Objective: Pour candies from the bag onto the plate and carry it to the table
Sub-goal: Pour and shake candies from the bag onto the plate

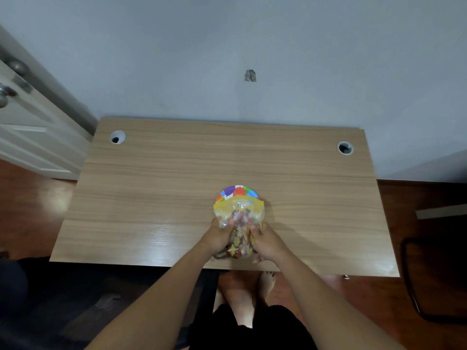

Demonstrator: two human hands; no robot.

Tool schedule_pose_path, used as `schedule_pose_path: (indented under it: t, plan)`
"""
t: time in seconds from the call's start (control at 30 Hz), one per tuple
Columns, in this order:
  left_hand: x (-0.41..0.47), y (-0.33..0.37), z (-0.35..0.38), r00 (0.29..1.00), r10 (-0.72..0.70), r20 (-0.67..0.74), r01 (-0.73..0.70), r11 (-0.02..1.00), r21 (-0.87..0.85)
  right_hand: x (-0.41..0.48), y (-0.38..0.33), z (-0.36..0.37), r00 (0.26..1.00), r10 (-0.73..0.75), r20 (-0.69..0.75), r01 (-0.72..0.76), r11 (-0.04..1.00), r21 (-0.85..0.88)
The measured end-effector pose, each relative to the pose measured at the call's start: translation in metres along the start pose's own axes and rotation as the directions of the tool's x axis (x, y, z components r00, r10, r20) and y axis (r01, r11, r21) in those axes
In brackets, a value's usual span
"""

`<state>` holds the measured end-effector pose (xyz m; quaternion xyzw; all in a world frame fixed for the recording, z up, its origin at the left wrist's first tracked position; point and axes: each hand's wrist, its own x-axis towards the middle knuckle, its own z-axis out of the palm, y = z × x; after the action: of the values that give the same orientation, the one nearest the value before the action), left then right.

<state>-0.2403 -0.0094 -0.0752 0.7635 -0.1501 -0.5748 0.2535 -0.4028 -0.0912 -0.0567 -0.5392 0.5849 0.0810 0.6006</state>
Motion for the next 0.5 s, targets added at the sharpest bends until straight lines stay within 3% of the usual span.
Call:
schedule_pose_path:
  t: [0.5]
  plan:
    - [-0.01, 0.0, -0.003, 1.0, 0.01, 0.024, -0.011, 0.999, 0.036, -0.009, 0.0, 0.0, 0.999, -0.044, -0.003, 0.044, 0.998, -0.049]
